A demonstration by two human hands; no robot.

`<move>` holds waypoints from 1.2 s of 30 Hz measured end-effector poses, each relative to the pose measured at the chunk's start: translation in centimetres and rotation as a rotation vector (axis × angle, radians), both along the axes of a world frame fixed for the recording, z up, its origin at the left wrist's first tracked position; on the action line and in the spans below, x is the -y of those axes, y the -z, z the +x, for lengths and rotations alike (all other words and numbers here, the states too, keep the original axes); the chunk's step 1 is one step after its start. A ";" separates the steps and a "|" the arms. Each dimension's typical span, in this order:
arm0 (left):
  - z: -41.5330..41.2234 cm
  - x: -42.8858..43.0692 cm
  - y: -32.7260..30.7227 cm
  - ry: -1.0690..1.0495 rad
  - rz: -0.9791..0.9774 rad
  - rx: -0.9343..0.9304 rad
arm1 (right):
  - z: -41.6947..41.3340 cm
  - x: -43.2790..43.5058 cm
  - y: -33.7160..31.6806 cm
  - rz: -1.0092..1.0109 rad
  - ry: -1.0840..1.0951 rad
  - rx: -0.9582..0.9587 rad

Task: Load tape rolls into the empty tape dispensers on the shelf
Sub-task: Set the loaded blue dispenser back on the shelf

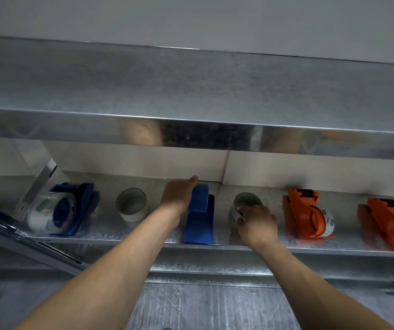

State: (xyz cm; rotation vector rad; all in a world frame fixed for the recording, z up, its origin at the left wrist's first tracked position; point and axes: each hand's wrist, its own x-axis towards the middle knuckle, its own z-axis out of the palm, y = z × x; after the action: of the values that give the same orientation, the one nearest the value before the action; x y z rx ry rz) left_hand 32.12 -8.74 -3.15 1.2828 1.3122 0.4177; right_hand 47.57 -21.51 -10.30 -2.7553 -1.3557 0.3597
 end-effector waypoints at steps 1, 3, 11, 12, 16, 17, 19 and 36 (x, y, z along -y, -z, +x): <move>0.0 0.0 -0.1 -0.003 0.000 -0.001 | 0.0 0.0 0.0 0.005 0.003 -0.001; -0.1 0.0 -0.2 -0.008 0.006 0.003 | -0.1 0.0 -0.1 0.027 0.013 0.002; -0.5 0.0 -0.4 0.018 0.073 -0.032 | -1.1 -0.6 -0.7 0.260 0.128 -0.069; -0.6 0.0 -0.5 0.014 0.079 -0.038 | -1.3 -0.8 -1.0 0.314 0.159 -0.104; -1.1 0.0 -1.1 -0.007 0.133 -0.061 | -2.6 -1.6 -2.3 0.575 0.293 -0.361; -1.3 0.0 -1.2 -0.004 0.152 -0.059 | -3.0 -1.7 -2.9 0.664 0.337 -0.452; -1.6 0.0 -1.5 -0.002 0.178 -0.046 | -4.0 -1.9 -4.1 0.805 0.414 -0.604; -1.8 2.6 -2.7 -0.013 0.366 0.235 | -7.0 1.1 -9.4 1.199 0.511 -0.689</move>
State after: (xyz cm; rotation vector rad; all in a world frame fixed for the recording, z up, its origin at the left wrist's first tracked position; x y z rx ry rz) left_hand 30.28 -11.32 -0.49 1.4744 1.0758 0.8218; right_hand 40.53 -22.57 -0.86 -1.6036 -0.3896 0.2721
